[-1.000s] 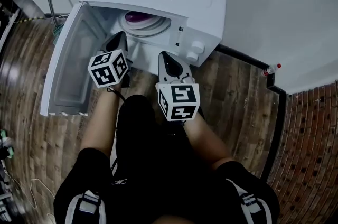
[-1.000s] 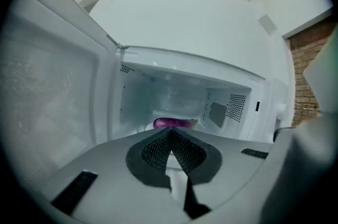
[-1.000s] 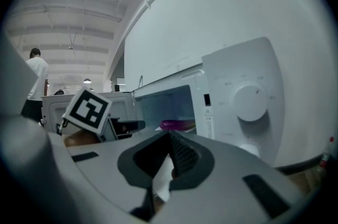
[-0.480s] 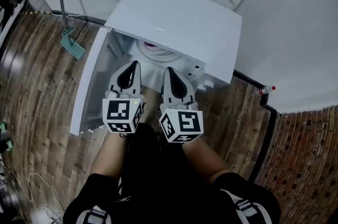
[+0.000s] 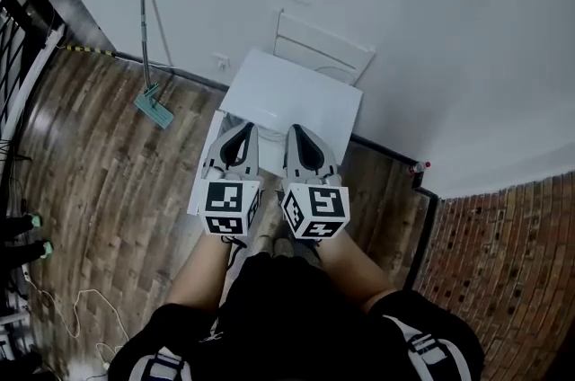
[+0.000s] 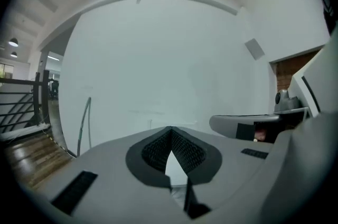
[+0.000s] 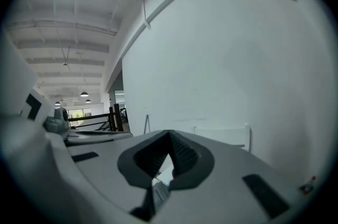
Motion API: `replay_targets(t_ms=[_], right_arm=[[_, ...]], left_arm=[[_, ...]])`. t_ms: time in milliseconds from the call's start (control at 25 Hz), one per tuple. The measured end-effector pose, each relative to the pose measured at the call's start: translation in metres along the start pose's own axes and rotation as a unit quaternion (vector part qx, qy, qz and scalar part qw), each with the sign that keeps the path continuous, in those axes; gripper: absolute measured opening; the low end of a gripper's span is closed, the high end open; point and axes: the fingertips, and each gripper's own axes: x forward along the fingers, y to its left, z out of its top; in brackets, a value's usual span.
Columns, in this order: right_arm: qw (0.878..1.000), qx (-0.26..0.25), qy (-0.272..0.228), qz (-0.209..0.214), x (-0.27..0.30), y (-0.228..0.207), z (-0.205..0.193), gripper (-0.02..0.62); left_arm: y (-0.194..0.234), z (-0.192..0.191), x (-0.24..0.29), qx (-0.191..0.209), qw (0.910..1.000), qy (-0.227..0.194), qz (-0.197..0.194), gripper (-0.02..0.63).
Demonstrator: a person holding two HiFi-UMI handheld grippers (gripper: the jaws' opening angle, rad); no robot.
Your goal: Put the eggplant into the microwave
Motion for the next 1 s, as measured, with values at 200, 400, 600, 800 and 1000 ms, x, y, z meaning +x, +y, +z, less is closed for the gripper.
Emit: replay_targets(t_ms=[200, 400, 600, 800, 1000], right_arm=[[1.000, -0.016, -0.013, -0.006, -0.038, 0.002, 0.048, 0.006], [1.000, -0.007, -0.020, -0.013, -0.063, -0.005, 0.060, 0.006], [0.999, -0.021, -0.036, -0.014, -0.074, -0.002, 0.075, 0.006], [0.999, -0.016, -0.045, -0.021, -0.079, -0.006, 0.082, 0.006], [0.999, -0.015, -0.045, -0.025, -0.083, -0.011, 0.082, 0.006]], left_arm=[[-0.024, 0.051, -0.025, 0.005, 0.9999, -0.010, -0.002, -0.003], [-0.053, 0.068, -0.038, 0.016, 0.9996, -0.018, -0.018, -0.003], [-0.060, 0.075, -0.047, 0.018, 0.9994, -0.023, -0.019, -0.003], [-0.067, 0.081, -0.049, 0.026, 0.9991, -0.027, -0.020, -0.003], [-0.071, 0.081, -0.053, 0.034, 0.9989, -0.029, -0.017, -0.003]])
